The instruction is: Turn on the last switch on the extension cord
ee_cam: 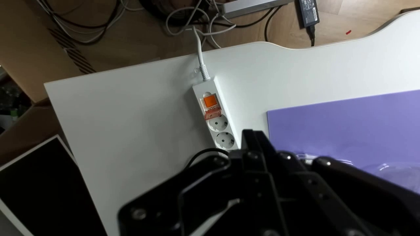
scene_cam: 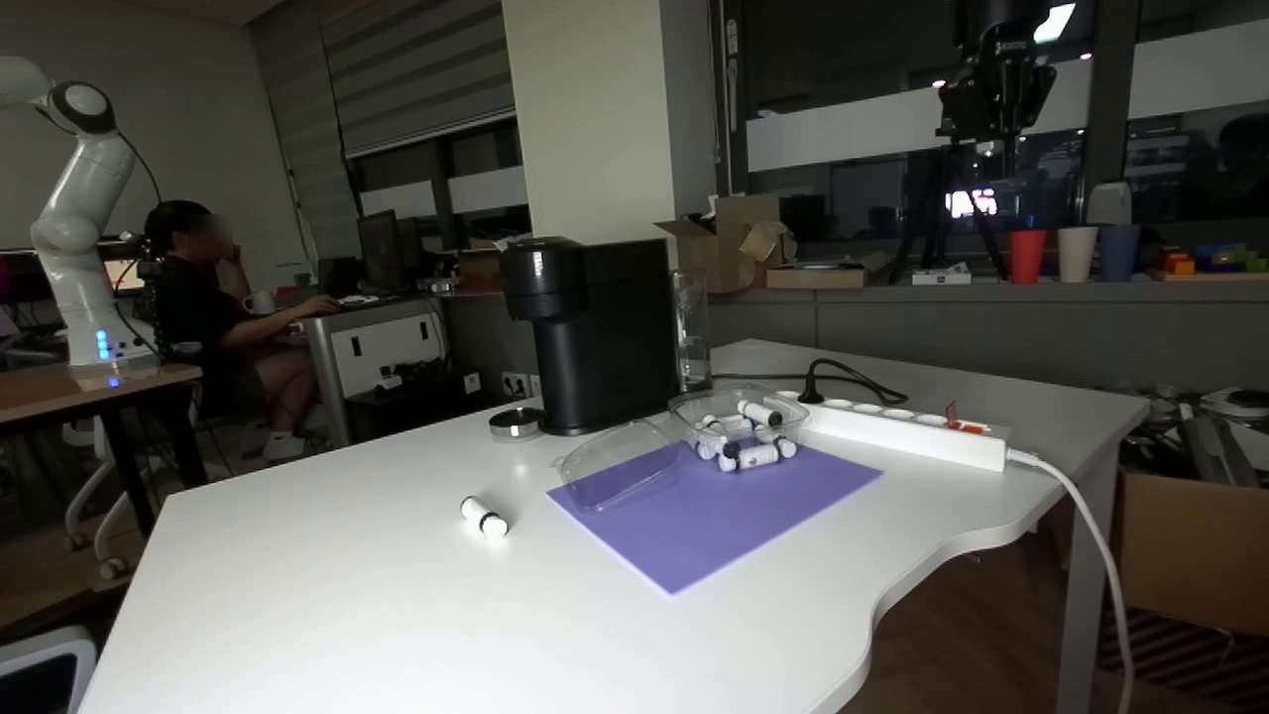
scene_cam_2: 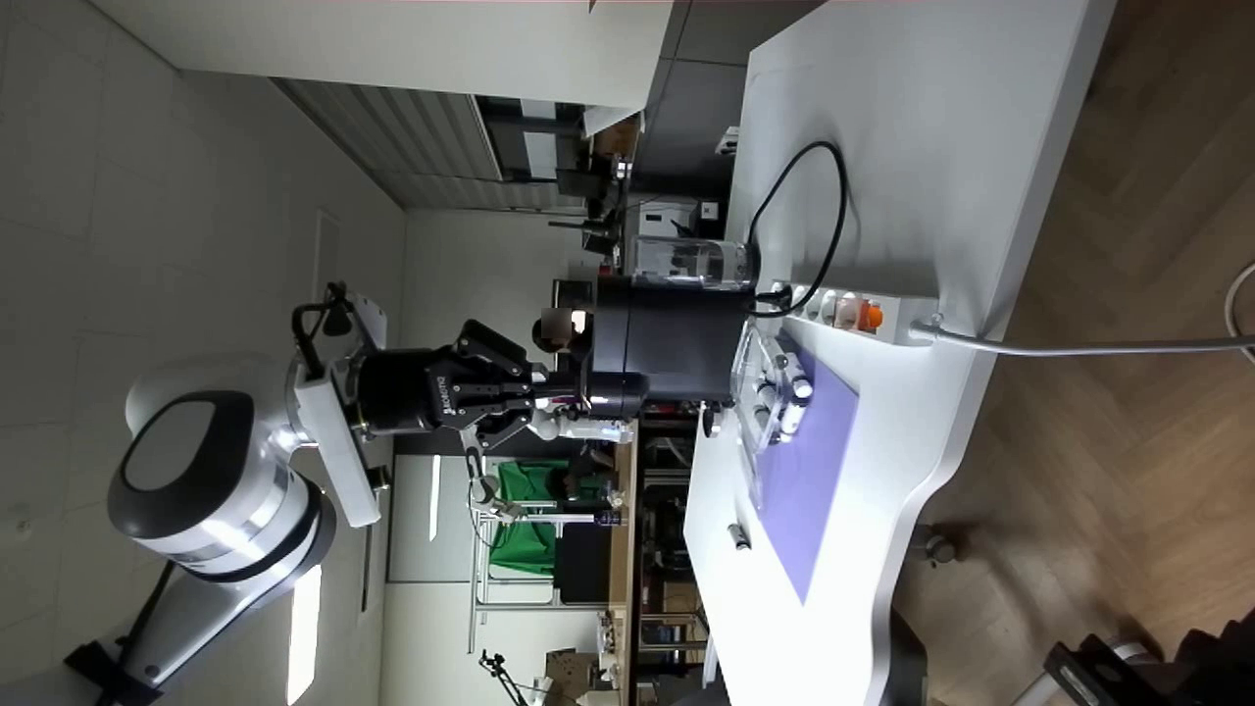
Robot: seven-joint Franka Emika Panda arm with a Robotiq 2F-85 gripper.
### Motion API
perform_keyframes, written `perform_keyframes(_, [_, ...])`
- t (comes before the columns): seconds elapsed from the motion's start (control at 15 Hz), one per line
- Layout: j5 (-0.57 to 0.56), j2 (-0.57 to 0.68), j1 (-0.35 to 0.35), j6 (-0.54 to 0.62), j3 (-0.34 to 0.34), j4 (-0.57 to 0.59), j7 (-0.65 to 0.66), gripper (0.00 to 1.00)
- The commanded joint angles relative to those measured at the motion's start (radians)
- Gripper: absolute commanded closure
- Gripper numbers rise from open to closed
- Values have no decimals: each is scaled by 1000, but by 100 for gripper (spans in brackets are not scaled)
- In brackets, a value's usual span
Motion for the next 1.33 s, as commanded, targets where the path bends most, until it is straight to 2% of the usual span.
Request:
perform_keyframes(0.0, [1, 0, -6, -2, 6, 1, 0, 95])
perform_keyframes(0.07, [1, 0, -6, -2, 6, 1, 0, 99])
perform_keyframes(0.27, [15, 37, -16, 138, -11, -29, -41, 100])
perform_keyframes(0.73, [63, 270, -74, 417, -19, -33, -254, 100])
perform_keyframes(0.87, [76, 342, -103, 454, 0, -18, -327, 100])
perform_keyframes(1.13, [12, 469, -136, 511, 22, 26, -396, 100])
perform_keyframes(1.27, [7, 517, -140, 412, 26, 89, -362, 100])
